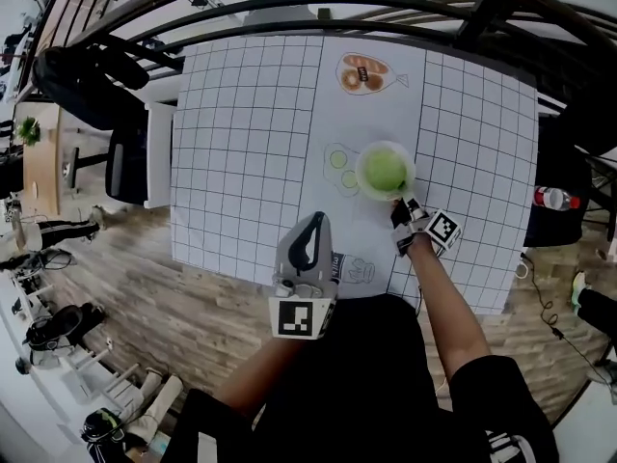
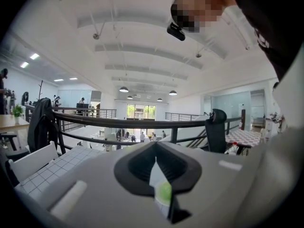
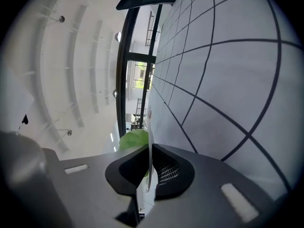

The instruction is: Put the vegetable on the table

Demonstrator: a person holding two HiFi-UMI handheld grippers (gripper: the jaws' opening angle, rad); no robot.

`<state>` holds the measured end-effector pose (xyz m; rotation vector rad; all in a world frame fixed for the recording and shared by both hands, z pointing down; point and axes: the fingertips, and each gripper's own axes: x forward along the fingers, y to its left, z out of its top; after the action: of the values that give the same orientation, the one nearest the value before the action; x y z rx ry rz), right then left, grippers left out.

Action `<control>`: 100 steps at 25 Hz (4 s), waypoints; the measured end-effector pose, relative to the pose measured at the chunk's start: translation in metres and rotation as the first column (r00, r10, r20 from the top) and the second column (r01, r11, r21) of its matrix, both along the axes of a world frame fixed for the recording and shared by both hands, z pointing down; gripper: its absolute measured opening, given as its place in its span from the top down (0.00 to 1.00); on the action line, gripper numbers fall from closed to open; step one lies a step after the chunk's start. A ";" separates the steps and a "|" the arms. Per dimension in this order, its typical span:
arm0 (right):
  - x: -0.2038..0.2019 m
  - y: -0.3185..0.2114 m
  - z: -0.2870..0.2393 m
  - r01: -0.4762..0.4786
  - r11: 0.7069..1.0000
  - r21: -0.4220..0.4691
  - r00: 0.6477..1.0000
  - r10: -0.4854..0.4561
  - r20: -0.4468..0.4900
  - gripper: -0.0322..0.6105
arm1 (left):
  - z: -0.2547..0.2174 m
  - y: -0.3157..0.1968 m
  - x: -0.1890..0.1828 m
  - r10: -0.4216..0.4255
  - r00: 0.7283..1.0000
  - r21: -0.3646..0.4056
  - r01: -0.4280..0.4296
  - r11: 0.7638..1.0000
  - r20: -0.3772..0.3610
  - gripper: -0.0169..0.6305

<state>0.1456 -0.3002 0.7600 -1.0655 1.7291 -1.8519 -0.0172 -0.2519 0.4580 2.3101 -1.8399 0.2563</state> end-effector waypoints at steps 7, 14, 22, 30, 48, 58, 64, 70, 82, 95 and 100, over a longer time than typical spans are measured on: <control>-0.010 -0.004 0.011 0.013 0.999 -0.043 1.000 -0.014 -0.013 0.93 | 0.008 0.004 -0.020 -0.093 0.996 -0.019 0.092 0.996 -0.012 0.96; -0.014 -0.006 0.016 -0.007 0.997 -0.078 0.999 0.003 -0.044 0.93 | 0.015 0.017 -0.023 -0.107 0.994 -0.033 0.106 0.994 -0.014 0.96; -0.012 -0.010 0.020 -0.028 0.993 -0.118 0.998 0.021 -0.058 0.92 | 0.011 0.022 -0.021 -0.110 0.994 -0.052 0.108 0.993 -0.025 0.96; -0.013 -0.005 0.026 0.004 0.985 -0.171 0.990 -0.028 -0.141 0.93 | 0.006 0.033 -0.032 -0.123 0.992 -0.019 0.123 0.992 -0.013 0.96; 0.006 0.034 0.025 0.057 0.966 -0.251 0.911 -0.153 -0.382 0.90 | 0.000 0.053 -0.038 -0.068 0.995 0.002 0.068 0.998 -0.076 0.96; -0.002 0.047 -0.036 0.101 0.990 -0.096 0.904 -0.131 -0.407 0.95 | -0.008 0.072 -0.043 -0.031 0.995 0.023 0.033 0.999 -0.096 0.96; -0.017 0.069 -0.081 0.156 0.988 -0.005 0.872 -0.140 -0.470 0.95 | -0.012 0.085 -0.049 0.004 0.995 0.037 0.000 0.999 -0.103 0.96; -0.039 0.105 -0.135 0.217 0.971 0.105 0.822 -0.124 -0.555 0.95 | -0.022 0.101 -0.053 0.055 0.993 0.064 -0.048 0.997 -0.106 0.96; -0.091 0.180 -0.246 0.337 0.897 0.286 0.652 -0.004 -0.758 0.95 | -0.033 0.150 -0.061 0.174 0.972 0.101 -0.160 0.982 -0.157 0.96; -0.130 0.268 -0.283 0.369 0.869 0.328 0.584 0.058 -0.810 0.95 | -0.030 0.210 -0.051 0.294 0.931 0.107 -0.277 0.955 -0.218 0.96; -0.126 0.268 -0.297 0.374 0.855 0.361 0.566 0.098 -0.818 0.95 | -0.051 0.213 -0.047 0.274 0.930 0.123 -0.250 0.960 -0.246 0.96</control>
<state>0.0197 -0.0320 0.4629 -1.7297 2.6806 -0.8002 -0.0647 -0.0384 0.4070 2.5094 -1.4463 -0.0975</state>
